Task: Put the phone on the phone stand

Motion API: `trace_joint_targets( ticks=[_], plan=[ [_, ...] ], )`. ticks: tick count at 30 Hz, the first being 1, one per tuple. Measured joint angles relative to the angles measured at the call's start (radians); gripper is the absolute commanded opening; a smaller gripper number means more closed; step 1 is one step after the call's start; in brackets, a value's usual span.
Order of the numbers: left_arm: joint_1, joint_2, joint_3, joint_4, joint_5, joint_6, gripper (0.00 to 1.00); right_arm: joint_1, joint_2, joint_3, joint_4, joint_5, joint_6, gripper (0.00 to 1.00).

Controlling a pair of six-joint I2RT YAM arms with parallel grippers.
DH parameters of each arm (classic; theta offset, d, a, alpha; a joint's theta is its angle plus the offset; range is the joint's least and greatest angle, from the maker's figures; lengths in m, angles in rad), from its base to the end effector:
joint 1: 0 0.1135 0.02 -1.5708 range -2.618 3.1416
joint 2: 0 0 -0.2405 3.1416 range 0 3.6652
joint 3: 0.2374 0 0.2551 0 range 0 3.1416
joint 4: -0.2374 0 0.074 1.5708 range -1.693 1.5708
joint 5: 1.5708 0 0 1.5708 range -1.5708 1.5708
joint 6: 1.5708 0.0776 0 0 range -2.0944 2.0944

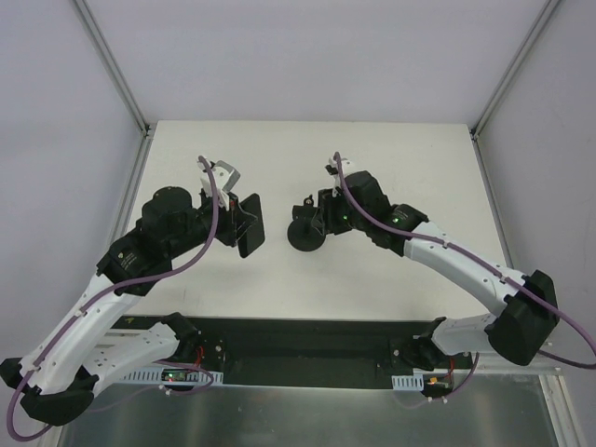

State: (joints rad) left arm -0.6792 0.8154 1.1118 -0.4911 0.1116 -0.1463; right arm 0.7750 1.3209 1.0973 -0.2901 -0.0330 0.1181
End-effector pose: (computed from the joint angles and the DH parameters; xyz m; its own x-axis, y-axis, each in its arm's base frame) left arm 0.1681 -0.1468 0.3891 -0.2523 0.0175 -0.9675 0.6798 0.7148 -0.1643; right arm 0.2465 0.2450 0.2756 -0.4334 -0.2597 -0.8630 -0.6735 0.7296 0.1187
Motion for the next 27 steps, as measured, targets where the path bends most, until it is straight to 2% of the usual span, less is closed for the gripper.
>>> trace_joint_targets(
  ticks=[9, 11, 20, 23, 25, 27],
  plan=[
    [0.000, -0.019, -0.016, -0.005, -0.087, -0.040, 0.00, 0.113, 0.102, 0.119, -0.087, 0.347, 0.062, 0.34],
    [0.000, -0.019, -0.018, -0.004, -0.094, -0.045, 0.00, 0.129, 0.126, 0.140, -0.103, 0.402, 0.071, 0.29],
    [0.000, -0.019, -0.044, -0.009, -0.153, -0.080, 0.00, 0.174, 0.169, 0.177, -0.147, 0.539, 0.092, 0.23],
    [0.000, -0.015, -0.044, -0.008, -0.172, -0.101, 0.00, 0.176, 0.169, 0.177, -0.149, 0.561, 0.084, 0.13],
    [0.000, -0.008, -0.044, -0.008, -0.183, -0.117, 0.00, 0.176, 0.169, 0.177, -0.150, 0.575, 0.069, 0.02],
    [0.000, 0.003, -0.044, -0.008, -0.193, -0.135, 0.00, 0.174, 0.169, 0.177, -0.148, 0.579, 0.042, 0.01]
  ],
)
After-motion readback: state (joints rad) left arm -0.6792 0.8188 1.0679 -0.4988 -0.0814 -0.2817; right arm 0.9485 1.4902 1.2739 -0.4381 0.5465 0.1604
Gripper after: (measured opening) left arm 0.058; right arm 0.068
